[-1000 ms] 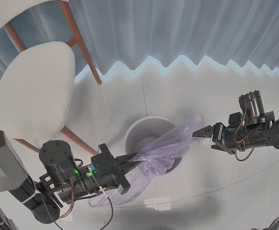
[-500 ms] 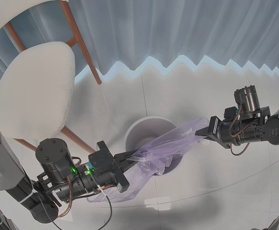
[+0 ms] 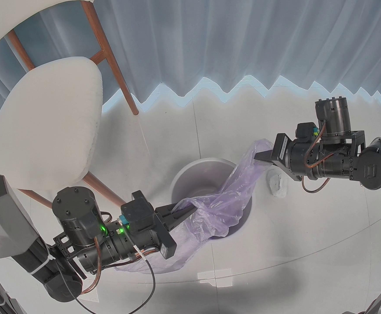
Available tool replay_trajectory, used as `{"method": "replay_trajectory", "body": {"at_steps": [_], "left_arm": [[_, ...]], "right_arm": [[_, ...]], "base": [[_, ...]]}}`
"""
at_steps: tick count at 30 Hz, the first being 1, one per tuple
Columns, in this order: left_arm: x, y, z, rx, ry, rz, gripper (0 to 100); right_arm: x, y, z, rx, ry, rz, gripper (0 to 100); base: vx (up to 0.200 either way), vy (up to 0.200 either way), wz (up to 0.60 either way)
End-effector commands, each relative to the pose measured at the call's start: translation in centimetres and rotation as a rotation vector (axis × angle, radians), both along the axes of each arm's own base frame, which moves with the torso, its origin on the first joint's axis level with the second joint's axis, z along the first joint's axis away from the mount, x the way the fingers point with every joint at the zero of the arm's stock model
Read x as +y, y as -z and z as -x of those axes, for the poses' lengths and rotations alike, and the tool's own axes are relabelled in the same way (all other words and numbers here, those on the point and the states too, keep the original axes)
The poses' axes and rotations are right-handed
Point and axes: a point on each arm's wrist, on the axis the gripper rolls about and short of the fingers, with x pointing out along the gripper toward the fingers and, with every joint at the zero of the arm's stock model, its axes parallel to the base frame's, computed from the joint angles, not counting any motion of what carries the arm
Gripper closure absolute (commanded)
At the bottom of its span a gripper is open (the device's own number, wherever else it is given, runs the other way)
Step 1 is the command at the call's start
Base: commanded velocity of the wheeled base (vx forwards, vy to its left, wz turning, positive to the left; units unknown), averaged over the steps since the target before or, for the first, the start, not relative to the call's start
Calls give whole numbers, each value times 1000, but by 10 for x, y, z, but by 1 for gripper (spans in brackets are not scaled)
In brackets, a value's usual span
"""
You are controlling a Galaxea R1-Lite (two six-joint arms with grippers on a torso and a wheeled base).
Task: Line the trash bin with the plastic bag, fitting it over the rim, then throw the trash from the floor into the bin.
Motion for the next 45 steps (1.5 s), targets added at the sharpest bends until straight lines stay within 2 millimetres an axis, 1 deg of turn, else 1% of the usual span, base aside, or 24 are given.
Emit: {"method": "replay_trajectory", "body": {"at_steps": [1, 4, 6, 7, 8, 9, 13, 17, 18, 19, 20, 23, 24, 26, 29, 32, 33, 34, 35, 36, 38, 40, 43, 45], "left_arm": [[-9, 9, -12, 29, -1, 6, 100], [-26, -6, -35, -33, -4, 80, 100], [-39, -14, -54, -79, -10, 116, 100], [-43, -20, -65, -102, -18, 132, 100], [-45, -22, -67, -109, -19, 135, 100], [-47, -24, -76, -113, -27, 130, 100], [-45, -19, -76, -79, -30, 123, 100], [-36, -19, -84, -45, -55, 131, 100], [-36, -18, -85, -39, -56, 128, 100], [-36, -18, -85, -39, -56, 128, 100], [-37, -18, -84, -31, -56, 130, 100], [-38, -15, -83, -28, -62, 137, 100], [-35, -13, -83, -38, -82, 148, 100], [-32, -14, -87, -53, -112, 163, 100], [-36, -18, -87, -57, -103, 188, 100], [-45, -15, -79, -45, -85, 186, 100], [-46, -14, -78, -44, -85, 185, 100], [-45, -7, -73, -25, -100, 163, 100], [-45, -7, -73, -24, -101, 162, 0], [-45, -5, -67, -16, -91, 154, 0], [-53, -9, -57, -11, -53, 168, 0], [-53, -11, -55, -13, -48, 172, 0], [-45, -29, -43, -23, -43, 191, 0], [-38, -40, -38, -26, -46, 207, 0]], "right_arm": [[7, -6, 0, -51, -24, -13, 100], [8, -8, 1, -80, -29, -23, 100], [9, -6, 0, -84, -35, -26, 100], [9, -5, -2, -88, -39, -29, 100], [9, -4, -2, -90, -39, -29, 100], [10, -3, -6, -100, -49, -38, 100], [11, 2, -11, -113, -68, -56, 100], [17, 9, -27, -148, -98, -77, 100], [20, 11, -34, -164, -98, -81, 100], [20, 11, -35, -167, -98, -83, 100], [22, 11, -41, -184, -97, -90, 100], [24, 13, -45, -195, -97, -84, 100], [23, 14, -47, -212, -91, -84, 100], [15, 12, -51, -261, -69, -88, 100], [9, 10, -55, -305, -51, -97, 100], [8, 10, -53, -315, -50, -99, 100], [8, 9, -53, -318, -50, -100, 100], [7, 5, -52, -334, -49, -102, 100], [6, 5, -52, -334, -47, -102, 100], [3, -2, -50, -352, -40, -105, 100], [-7, -11, -43, -372, -27, -107, 100], [-11, -12, -41, -372, -26, -104, 100], [-20, -18, -27, -392, -77, -83, 100], [-26, -19, -23, -398, -90, -72, 100]], "base": [[0, 0, 0], [0, 0, 0], [0, 0, 0], [0, 0, 0], [0, 0, 0], [0, 0, 0], [0, 0, 0], [0, 0, 0], [0, 0, 0], [0, 0, 0], [0, 0, 0], [0, 0, 0], [0, 0, 0], [0, 0, 0], [0, 0, 0], [0, 0, 0], [0, 0, 0], [0, 0, 0], [0, 0, 0], [0, 0, 0], [0, 0, 0], [0, 0, 0], [0, 0, 0], [0, 0, 0]]}}
